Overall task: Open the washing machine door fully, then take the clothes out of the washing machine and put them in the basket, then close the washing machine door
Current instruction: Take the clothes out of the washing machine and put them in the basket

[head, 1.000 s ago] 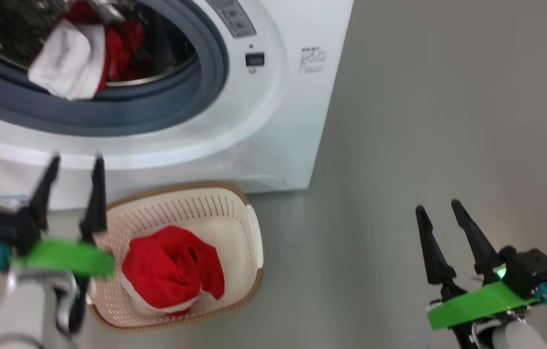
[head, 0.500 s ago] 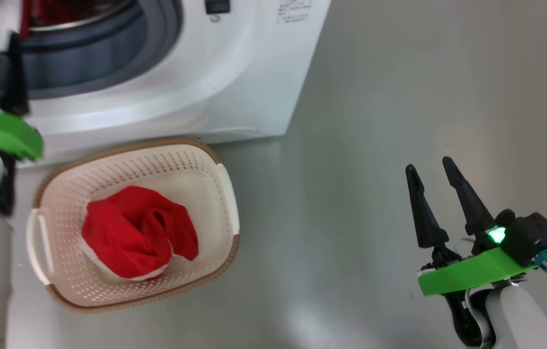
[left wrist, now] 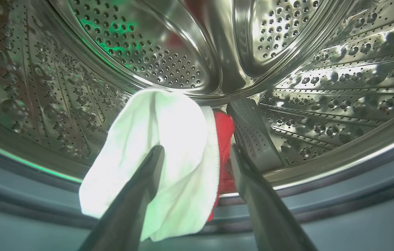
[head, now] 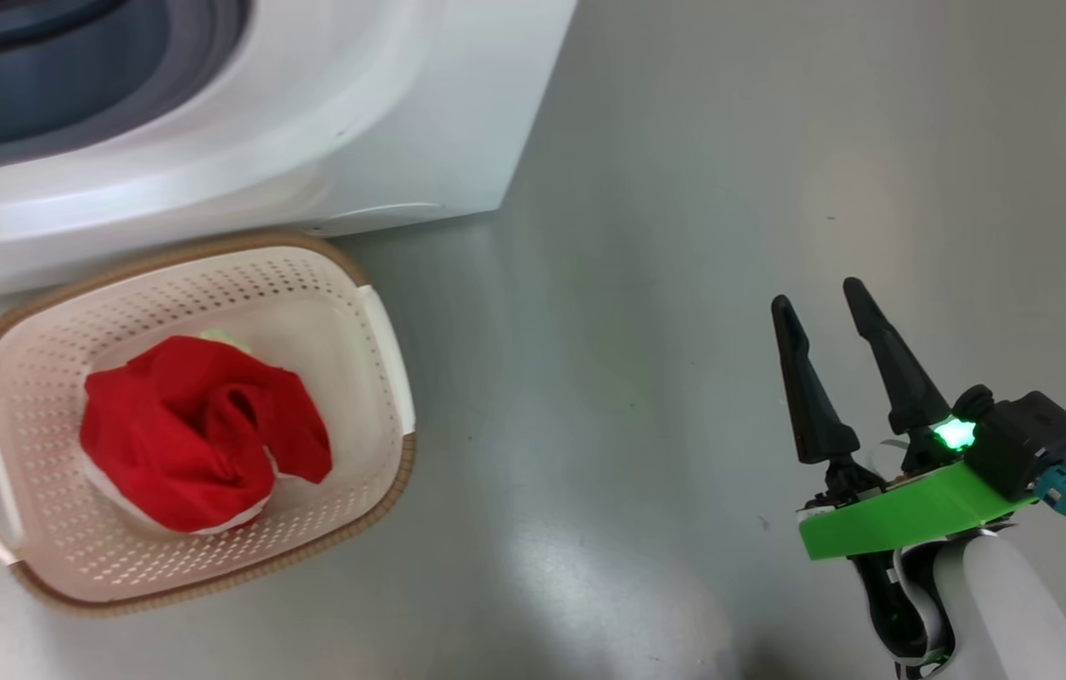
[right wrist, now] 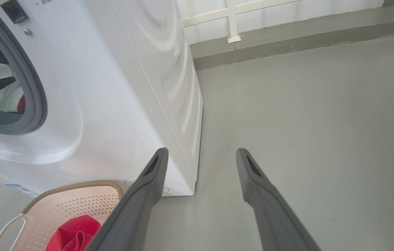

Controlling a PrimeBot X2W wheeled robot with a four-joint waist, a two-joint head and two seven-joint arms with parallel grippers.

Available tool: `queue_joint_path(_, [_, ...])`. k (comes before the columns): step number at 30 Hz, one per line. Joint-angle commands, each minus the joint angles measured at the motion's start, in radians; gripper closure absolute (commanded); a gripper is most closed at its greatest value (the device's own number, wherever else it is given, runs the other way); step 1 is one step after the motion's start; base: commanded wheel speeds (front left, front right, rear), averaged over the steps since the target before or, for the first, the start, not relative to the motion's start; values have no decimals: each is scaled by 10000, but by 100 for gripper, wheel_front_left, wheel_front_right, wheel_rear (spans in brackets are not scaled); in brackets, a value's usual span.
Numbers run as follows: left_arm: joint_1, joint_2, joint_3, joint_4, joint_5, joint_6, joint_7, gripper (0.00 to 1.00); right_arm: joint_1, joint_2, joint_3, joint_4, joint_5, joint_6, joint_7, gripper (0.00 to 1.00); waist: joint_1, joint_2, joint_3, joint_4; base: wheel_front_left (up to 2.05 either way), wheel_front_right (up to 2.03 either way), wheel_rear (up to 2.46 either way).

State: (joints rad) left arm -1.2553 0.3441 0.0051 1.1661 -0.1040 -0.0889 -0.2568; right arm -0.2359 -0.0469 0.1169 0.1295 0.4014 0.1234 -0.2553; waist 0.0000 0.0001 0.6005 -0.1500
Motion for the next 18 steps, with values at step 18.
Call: queue_joint_path(18, [-693, 1700, -197, 1145, 97, 30, 484, 0, 71, -33, 991, -268, 268, 73, -65, 0, 0, -1, 143, -1004, 0, 0, 0])
